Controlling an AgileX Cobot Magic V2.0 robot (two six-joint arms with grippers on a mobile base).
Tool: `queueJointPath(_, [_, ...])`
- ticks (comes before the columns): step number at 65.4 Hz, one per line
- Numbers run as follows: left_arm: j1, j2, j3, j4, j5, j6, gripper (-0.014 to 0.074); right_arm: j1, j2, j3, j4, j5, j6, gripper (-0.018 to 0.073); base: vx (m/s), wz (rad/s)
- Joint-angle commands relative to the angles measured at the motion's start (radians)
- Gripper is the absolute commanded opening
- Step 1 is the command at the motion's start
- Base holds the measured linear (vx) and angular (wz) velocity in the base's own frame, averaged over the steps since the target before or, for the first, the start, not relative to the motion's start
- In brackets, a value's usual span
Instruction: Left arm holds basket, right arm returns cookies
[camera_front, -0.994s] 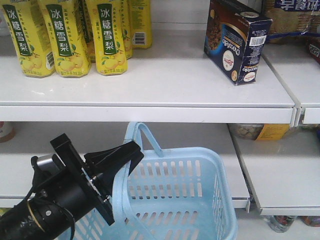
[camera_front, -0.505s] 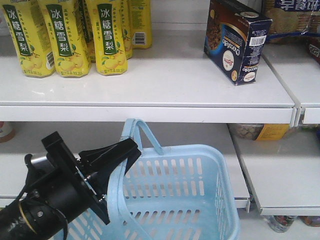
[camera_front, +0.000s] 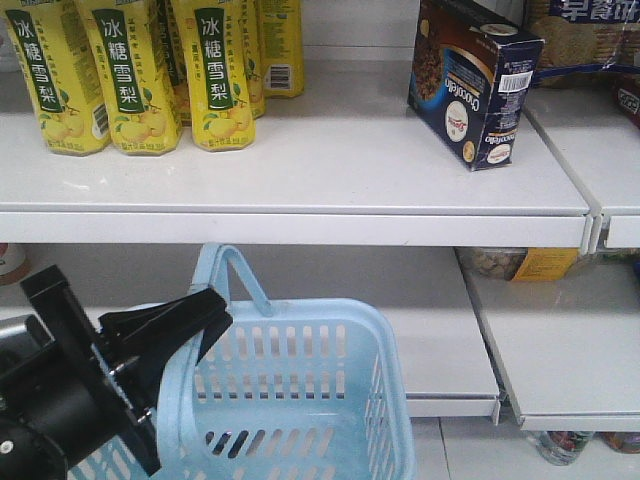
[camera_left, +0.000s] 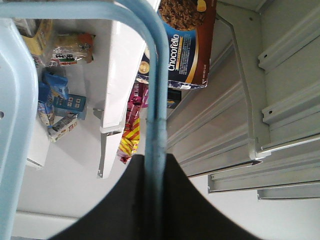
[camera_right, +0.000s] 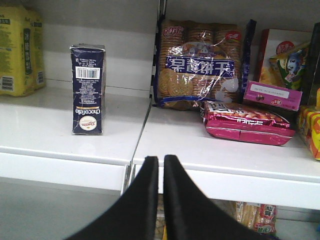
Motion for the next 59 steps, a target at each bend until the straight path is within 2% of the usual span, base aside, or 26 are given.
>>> queueJointPath(1, [0.001,-0.069,0.020,-0.015,-0.062,0.003,0.0000,-0.006,0.010,-0.024,-0.007,-0.071,-0.002,-0.0006,0.00,0.00])
queueJointPath(10, [0.014,-0.169,0.095,-0.023,-0.015,0.022,0.0000,-0.006,0.010,-0.024,-0.007,-0.067,-0.002,-0.0006,0.00,0.00])
queueJointPath(18, [0.055,-0.266,0.147,-0.019,0.046,0.089,0.0000,-0.006,0.010,-0.024,-0.007,-0.067,-0.002,-0.0006,0.00,0.00])
queueJointPath(27, [0.118,-0.364,0.184,-0.015,0.120,0.166,0.0000,-0.006,0.010,-0.024,-0.007,-0.067,-0.002,-0.0006,0.00,0.00])
queueJointPath(46, [0.263,-0.535,0.200,-0.014,0.363,0.301,0.0000,-0.006,0.010,-0.024,-0.007,-0.067,-0.002,-0.0006,0.00,0.00])
queueJointPath(59, [0.382,-0.615,0.200,-0.014,0.497,0.456,0.0000,-0.006,0.010,-0.024,-0.007,-0.067,-0.002,-0.0006,0.00,0.00])
